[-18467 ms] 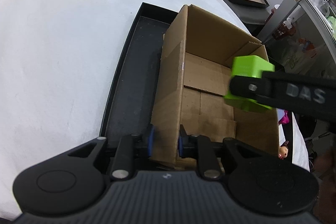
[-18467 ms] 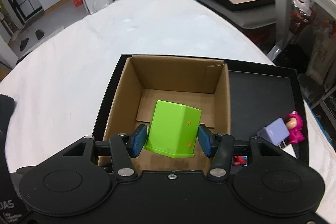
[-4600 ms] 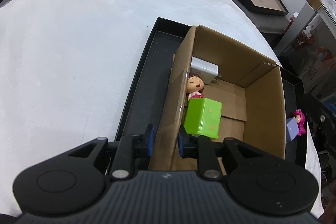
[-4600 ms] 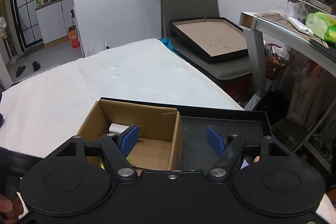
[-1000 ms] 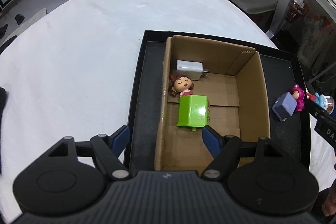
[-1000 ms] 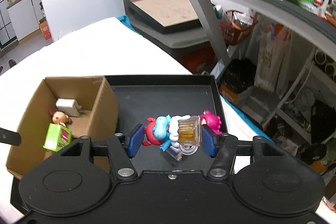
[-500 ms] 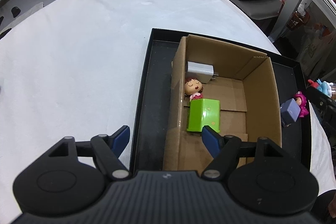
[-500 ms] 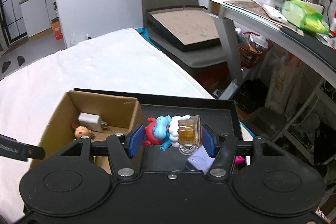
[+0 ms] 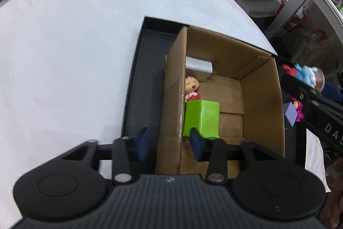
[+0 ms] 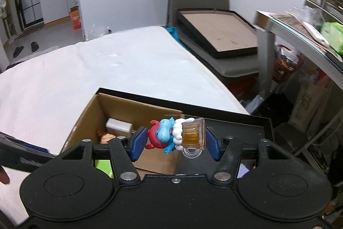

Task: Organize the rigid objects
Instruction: 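Carry the figurine into the box beside the green cube and release, then move the right gripper to the lavender cube toy and close on it, then carry the lavender cube into the box and open the right gripper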

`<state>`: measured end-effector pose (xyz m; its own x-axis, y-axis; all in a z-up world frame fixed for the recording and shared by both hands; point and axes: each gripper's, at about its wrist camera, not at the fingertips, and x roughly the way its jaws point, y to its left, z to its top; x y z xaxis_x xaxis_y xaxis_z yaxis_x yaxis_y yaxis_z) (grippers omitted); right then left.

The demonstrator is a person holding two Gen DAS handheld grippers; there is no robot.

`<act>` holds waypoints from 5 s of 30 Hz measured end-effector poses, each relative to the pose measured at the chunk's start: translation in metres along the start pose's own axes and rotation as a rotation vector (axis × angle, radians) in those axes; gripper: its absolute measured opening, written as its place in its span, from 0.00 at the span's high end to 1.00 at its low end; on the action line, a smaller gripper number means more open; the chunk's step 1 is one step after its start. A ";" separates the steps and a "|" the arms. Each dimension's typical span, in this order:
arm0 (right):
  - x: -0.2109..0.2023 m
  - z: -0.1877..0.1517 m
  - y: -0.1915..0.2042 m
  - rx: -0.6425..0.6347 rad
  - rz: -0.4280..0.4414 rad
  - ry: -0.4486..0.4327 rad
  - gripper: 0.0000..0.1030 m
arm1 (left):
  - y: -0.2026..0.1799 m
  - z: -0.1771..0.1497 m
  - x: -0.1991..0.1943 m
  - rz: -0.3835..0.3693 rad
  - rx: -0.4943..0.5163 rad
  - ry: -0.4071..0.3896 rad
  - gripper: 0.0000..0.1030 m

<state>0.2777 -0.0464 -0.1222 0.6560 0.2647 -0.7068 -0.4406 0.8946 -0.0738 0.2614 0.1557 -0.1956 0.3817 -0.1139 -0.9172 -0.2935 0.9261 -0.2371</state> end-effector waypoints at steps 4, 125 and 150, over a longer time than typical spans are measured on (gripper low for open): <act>0.007 0.005 0.016 -0.027 0.015 0.009 0.44 | 0.000 -0.003 0.013 -0.025 0.009 0.037 0.82; 0.081 -0.108 -0.124 0.407 -0.191 0.159 0.56 | -0.078 0.007 0.013 0.355 0.097 0.057 0.44; 0.024 -0.093 -0.120 0.376 -0.172 0.082 0.59 | -0.059 -0.004 -0.016 0.256 0.031 -0.016 0.44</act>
<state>0.2892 -0.1807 -0.1956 0.6427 0.0844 -0.7615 -0.0652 0.9963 0.0554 0.2691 0.1013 -0.1687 0.3125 0.1310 -0.9408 -0.3550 0.9348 0.0123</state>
